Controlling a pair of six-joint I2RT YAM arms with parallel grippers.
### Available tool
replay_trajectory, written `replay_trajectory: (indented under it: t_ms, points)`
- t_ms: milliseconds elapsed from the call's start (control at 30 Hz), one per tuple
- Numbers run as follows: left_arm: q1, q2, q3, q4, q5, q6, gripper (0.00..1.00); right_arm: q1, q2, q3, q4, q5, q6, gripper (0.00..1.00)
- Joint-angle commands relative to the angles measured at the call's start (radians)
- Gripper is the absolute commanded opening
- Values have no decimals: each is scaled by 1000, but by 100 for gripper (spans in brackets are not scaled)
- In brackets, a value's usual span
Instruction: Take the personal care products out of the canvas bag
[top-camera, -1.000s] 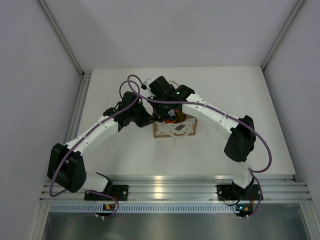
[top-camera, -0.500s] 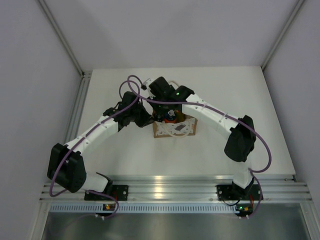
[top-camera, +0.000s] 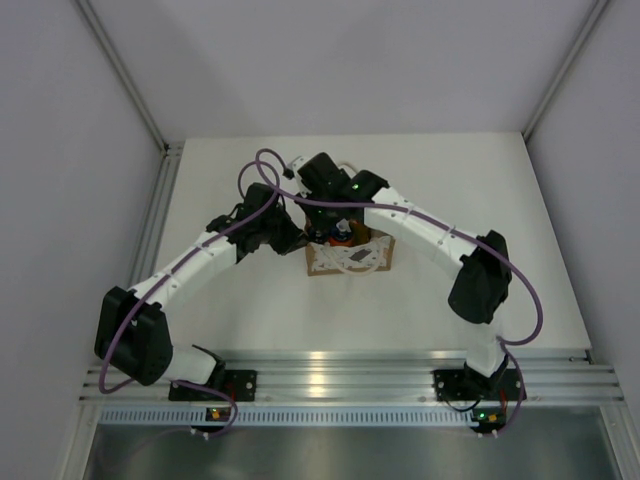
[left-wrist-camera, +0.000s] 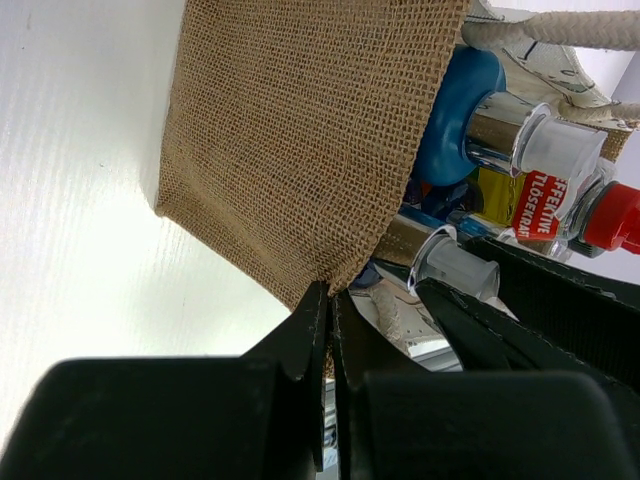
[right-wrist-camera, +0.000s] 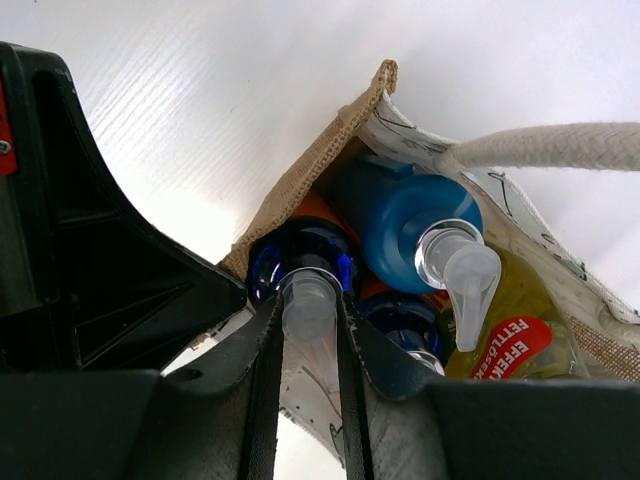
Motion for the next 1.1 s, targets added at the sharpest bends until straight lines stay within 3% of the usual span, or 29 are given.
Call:
replay_trajectory:
  t_ms: [0, 733, 1067]
  points:
    - [-5, 16, -23, 7, -31, -5, 0, 3, -63, 92, 33, 17, 31, 0]
    - [-5, 12, -26, 7, -29, -19, 0, 4, -250, 236, -33, 54, 35, 0]
    - [-3, 10, -26, 7, -32, -17, 0, -10, -345, 302, -59, 147, 25, 0]
